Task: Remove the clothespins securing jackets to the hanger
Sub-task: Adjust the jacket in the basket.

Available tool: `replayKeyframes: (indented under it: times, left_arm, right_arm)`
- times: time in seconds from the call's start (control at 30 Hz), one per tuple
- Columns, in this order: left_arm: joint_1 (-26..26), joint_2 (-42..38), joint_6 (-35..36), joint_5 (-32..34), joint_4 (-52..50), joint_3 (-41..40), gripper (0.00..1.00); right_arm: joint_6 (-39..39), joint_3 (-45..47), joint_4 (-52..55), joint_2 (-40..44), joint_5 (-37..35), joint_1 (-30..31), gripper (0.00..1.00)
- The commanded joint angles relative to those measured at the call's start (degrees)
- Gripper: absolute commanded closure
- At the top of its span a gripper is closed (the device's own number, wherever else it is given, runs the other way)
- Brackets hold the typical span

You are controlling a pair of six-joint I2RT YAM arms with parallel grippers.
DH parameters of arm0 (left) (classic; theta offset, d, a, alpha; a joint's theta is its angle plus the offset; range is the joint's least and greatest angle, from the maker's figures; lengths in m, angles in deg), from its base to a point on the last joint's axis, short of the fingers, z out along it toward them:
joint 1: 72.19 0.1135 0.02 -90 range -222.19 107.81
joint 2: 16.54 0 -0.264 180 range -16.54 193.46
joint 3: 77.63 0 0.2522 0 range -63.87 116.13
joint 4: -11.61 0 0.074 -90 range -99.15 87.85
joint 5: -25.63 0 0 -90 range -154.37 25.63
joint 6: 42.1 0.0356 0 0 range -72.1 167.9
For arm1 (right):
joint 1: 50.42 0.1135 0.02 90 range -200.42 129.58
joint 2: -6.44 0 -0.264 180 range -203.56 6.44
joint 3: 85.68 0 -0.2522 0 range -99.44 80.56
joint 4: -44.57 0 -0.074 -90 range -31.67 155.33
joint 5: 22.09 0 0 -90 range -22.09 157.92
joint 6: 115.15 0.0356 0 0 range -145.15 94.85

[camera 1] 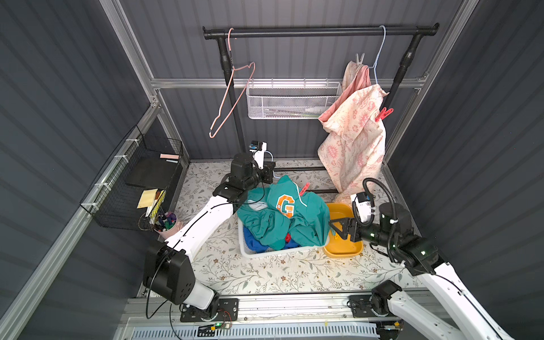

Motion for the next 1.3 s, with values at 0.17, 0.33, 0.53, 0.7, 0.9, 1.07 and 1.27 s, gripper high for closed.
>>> replayKeyframes:
  times: [0.17,0.33,0.53,0.7,0.9,1.07,1.27]
  left_arm:
    - [0.5,0.0,1.5,-0.1,1.9,2.2,1.00]
    - [0.5,-0.5,2.4,0.0,1.0,2.6,1.00]
    - [0.5,-0.8,2.3,-0.4,1.1,3.1,1.00]
    - [0.5,0.2,2.2,-0.6,1.4,3.9,1.00]
    - [0.5,2.0,3.0,-1.0,2.4,1.6,1.00]
    - [0.5,2.7,2.9,-1.4,2.8,1.1,1.00]
    - [0.5,3.4,3.6,-1.8,2.7,1.2,1.00]
  right_arm:
    - [7.6,5.1,-11.0,-11.5,-0.6,5.7,0.39]
    - [8.2,0.4,-15.2,-20.1,-1.2,9.4,0.56]
    - [8.5,-1.6,-24.2,-30.6,-0.4,10.3,0.70]
    - [10.5,-0.7,-31.4,-38.2,0.3,11.2,0.72]
    - [14.5,6.1,-38.1,-40.5,-7.4,11.5,0.64]
    - [12.7,7.0,-34.2,-31.2,-10.8,11.8,0.40]
    - [5.5,0.6,-18.6,-18.7,-10.6,9.0,0.16]
